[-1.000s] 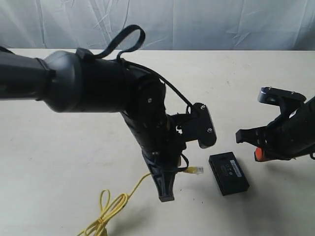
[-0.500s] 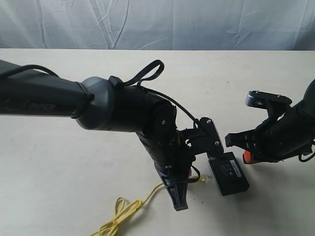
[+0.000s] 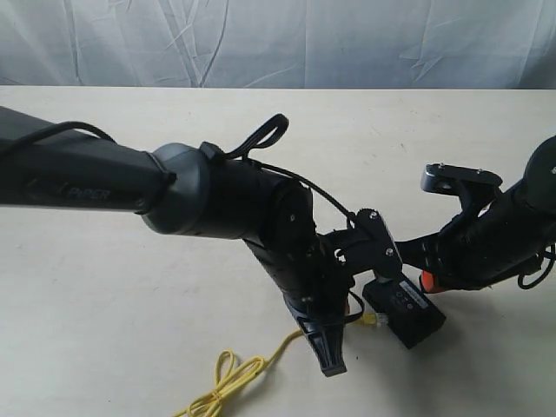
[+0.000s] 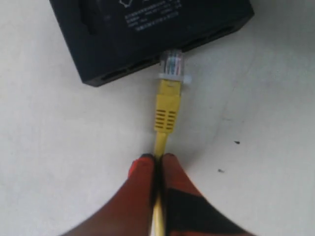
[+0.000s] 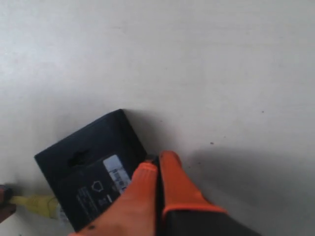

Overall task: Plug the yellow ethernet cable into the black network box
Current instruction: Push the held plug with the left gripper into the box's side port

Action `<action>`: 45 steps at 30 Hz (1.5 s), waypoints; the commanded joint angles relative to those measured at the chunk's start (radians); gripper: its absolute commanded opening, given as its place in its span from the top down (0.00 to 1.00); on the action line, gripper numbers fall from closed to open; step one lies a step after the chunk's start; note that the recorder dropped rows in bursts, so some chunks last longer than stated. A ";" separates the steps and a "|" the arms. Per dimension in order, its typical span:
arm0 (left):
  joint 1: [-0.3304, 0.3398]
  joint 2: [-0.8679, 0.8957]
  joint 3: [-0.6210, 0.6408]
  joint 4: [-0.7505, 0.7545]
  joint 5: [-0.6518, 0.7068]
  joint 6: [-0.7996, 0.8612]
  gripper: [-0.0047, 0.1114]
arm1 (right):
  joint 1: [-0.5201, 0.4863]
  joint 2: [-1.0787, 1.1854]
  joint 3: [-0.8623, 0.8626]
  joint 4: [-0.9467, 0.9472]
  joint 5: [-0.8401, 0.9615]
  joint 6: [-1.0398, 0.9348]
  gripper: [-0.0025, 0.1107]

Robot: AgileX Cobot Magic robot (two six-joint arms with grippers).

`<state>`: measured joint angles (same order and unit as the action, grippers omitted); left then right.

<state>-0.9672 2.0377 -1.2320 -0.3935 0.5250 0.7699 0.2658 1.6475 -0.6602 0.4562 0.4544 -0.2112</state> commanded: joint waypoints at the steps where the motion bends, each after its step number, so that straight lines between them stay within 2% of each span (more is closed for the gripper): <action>1: -0.002 0.003 0.006 -0.010 -0.007 -0.012 0.96 | 0.004 0.004 -0.002 -0.003 0.003 -0.007 0.99; 19: -0.002 0.003 0.006 0.030 -0.031 -0.191 0.96 | 0.004 0.004 -0.002 -0.007 0.064 0.043 0.99; 36: -0.002 -0.012 0.006 -0.019 0.005 -0.218 0.96 | 0.004 0.004 -0.002 0.031 0.081 0.083 0.99; 45: -0.002 -0.037 0.004 -0.024 -0.024 -0.217 0.96 | 0.004 0.004 -0.002 0.053 0.085 0.083 0.99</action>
<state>-0.9672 2.0138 -1.2260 -0.3932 0.5410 0.5587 0.2657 1.6475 -0.6602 0.4797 0.5302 -0.1286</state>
